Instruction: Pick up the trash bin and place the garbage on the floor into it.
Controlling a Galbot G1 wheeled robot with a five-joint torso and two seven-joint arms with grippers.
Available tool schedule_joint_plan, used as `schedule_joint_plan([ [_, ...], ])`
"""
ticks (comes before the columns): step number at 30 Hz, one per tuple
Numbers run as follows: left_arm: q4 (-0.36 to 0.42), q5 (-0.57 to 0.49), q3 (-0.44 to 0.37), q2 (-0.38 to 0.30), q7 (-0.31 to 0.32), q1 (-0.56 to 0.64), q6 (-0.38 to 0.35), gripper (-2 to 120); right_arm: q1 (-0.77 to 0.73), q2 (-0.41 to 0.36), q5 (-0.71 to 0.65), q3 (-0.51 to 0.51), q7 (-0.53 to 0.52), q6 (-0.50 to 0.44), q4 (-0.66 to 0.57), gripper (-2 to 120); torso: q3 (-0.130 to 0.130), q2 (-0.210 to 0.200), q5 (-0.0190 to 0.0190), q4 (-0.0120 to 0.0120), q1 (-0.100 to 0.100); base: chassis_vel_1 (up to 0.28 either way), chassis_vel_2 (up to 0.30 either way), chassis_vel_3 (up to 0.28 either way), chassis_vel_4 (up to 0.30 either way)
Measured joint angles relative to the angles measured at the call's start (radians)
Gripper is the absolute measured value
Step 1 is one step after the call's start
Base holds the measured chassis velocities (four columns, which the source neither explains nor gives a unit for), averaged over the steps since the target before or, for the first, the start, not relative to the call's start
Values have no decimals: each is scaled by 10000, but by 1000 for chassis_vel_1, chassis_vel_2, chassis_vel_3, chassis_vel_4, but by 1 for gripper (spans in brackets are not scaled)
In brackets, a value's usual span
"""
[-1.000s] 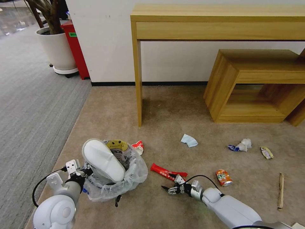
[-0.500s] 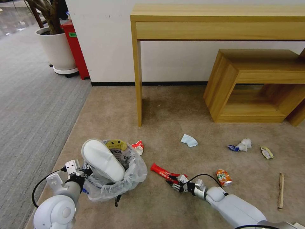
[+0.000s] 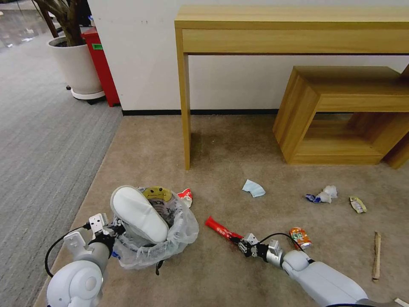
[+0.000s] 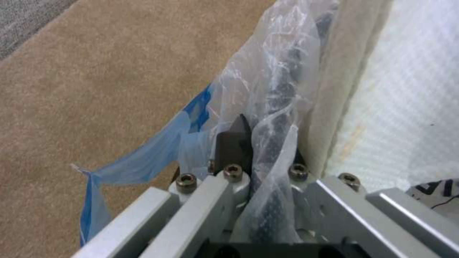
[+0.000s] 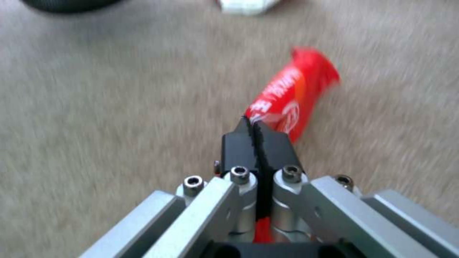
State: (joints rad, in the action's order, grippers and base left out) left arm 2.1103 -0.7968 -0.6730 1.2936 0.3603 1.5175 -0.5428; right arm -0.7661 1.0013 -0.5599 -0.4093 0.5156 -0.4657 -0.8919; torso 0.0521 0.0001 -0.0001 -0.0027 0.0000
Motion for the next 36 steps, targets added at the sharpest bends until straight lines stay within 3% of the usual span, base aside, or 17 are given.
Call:
schedule_joint_plan([
  [11, -64, 103, -1, -2, -6, 23, 21, 1, -491, -770, -572, 789, -235, 162, -2208, 0, 1, 0, 1, -1, 0, 0, 0, 0, 0],
  [15, -60, 128, 8, 1, -14, 45, 29, 1, -559, -1162, -1011, 1115, -470, 464, -4082, 0, 1, 0, 1, -1, 0, 0, 0, 0, 0],
  [20, -24, 129, 10, -1, -15, 52, 29, 1, -458, -1369, -1375, 1197, -668, 724, -5098, 0, 0, 0, 1, 0, 0, 0, 0, 0, 0],
  [21, 1, 129, 11, -5, -15, 54, 29, 1, -278, -1527, -1703, 1206, -800, 912, -5898, 0, 0, 0, 1, 0, 0, 0, 0, 0, 0],
  [23, 40, 134, 27, -3, -12, 55, 21, 1, 99, -1871, -2545, 951, -1137, 1329, -7364, 0, 0, 0, 0, 1, 0, 0, 0, 0, 0],
  [24, 54, 144, 62, 29, 14, 19, -12, 1, 444, -2228, -3457, 385, -1674, 1732, -8674, 0, 1, 0, 0, 1, 0, 0, 0, 0, 0],
  [28, 53, 153, 88, 75, 31, -18, -31, 1, 520, -2422, -4168, -279, -2386, 2034, -9581, 0, 1, 0, 1, -2, 0, 0, 0, 0, 0],
  [36, 31, 204, 93, 144, 48, -20, -39, 1, 365, -2436, -4769, -1272, -3448, 2292, -10242, 0, 0, 0, 2, -2, 0, 0, 0, 0, 0],
])
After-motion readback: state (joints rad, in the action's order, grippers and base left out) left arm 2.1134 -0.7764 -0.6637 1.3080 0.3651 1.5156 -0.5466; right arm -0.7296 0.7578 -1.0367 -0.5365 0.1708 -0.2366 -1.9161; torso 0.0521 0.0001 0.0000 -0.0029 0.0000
